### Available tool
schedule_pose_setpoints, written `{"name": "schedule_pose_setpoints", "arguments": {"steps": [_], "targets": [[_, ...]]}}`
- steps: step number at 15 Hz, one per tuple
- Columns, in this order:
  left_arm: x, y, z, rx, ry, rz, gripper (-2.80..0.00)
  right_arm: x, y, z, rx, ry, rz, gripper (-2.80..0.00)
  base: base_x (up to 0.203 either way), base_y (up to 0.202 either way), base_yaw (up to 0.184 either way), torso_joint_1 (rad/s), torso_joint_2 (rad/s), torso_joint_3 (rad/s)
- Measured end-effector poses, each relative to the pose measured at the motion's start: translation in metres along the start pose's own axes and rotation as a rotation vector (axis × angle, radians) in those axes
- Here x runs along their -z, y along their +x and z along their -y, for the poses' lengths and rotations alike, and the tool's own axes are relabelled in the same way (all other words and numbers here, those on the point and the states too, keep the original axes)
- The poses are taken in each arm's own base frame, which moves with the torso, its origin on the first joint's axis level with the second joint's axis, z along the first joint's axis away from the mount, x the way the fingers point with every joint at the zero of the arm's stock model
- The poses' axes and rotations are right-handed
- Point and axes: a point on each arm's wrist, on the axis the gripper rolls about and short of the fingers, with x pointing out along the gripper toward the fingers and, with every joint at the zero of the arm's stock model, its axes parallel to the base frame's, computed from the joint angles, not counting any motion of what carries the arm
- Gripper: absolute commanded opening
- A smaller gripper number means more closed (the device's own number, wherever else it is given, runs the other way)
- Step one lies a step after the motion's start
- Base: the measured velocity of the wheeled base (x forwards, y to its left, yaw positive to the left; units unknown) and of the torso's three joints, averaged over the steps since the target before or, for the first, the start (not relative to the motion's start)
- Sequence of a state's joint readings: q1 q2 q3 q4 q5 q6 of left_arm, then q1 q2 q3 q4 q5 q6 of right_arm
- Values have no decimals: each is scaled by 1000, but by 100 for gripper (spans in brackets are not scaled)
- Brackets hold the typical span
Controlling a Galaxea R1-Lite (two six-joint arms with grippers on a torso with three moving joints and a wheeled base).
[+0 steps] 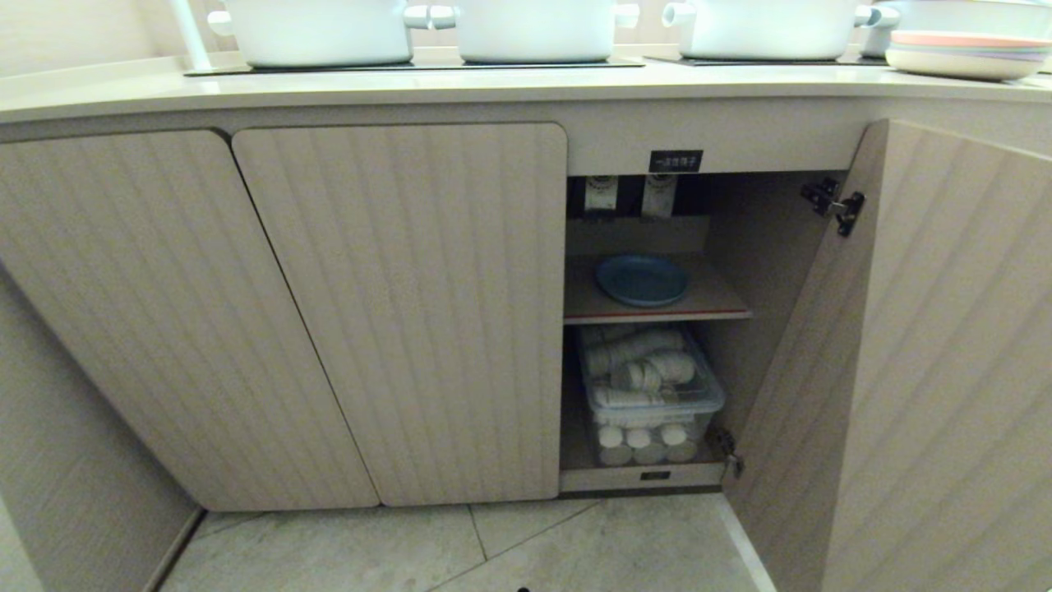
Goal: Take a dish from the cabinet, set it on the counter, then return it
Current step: Close the cabinet door
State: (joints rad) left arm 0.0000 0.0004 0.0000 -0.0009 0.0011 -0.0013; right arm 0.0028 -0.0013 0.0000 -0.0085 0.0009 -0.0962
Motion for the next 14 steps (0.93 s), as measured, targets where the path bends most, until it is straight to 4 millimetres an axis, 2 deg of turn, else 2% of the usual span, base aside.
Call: {"name": "schedule_pose_setpoints", "arguments": {"steps": [14], "targets": [[0,0,0,0,0,0,-280,1,0,0,-2,-29,-7,-280,0,0,0,0,0,0]]}}
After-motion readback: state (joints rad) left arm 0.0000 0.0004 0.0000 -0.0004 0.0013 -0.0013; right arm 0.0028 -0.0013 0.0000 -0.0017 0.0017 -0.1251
